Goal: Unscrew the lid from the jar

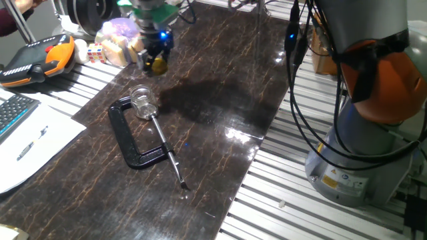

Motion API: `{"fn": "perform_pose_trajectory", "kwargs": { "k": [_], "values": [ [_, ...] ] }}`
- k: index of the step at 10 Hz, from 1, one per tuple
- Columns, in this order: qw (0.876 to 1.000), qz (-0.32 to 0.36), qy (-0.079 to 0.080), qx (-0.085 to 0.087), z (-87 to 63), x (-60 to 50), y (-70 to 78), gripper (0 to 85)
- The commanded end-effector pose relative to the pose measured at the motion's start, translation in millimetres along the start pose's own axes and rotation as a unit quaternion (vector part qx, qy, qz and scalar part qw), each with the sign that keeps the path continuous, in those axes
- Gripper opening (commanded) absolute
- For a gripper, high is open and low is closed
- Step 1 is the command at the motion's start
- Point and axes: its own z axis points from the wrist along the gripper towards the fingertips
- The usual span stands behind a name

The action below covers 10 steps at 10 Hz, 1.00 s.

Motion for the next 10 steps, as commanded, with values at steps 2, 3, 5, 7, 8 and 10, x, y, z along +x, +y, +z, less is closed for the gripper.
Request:
{"fn": "perform_pose_trajectory", "kwargs": {
  "k": [2,3,5,7,8,10],
  "values": [
    [1.0,0.01,0.002,-0.006,13.4,6.9,-33.6,0.7],
    [1.0,0.013,0.004,-0.01,21.1,10.8,-39.9,0.7],
    [1.0,0.015,0.01,-0.011,35.2,15.4,-46.4,0.7],
    [1.0,0.018,0.012,-0.008,47.4,16.3,-48.1,0.7],
    [1.0,0.021,0.013,-0.01,53.9,16.4,-48.5,0.7],
    [1.0,0.024,0.009,-0.014,69.2,16.9,-48.4,0.7]
  ]
}}
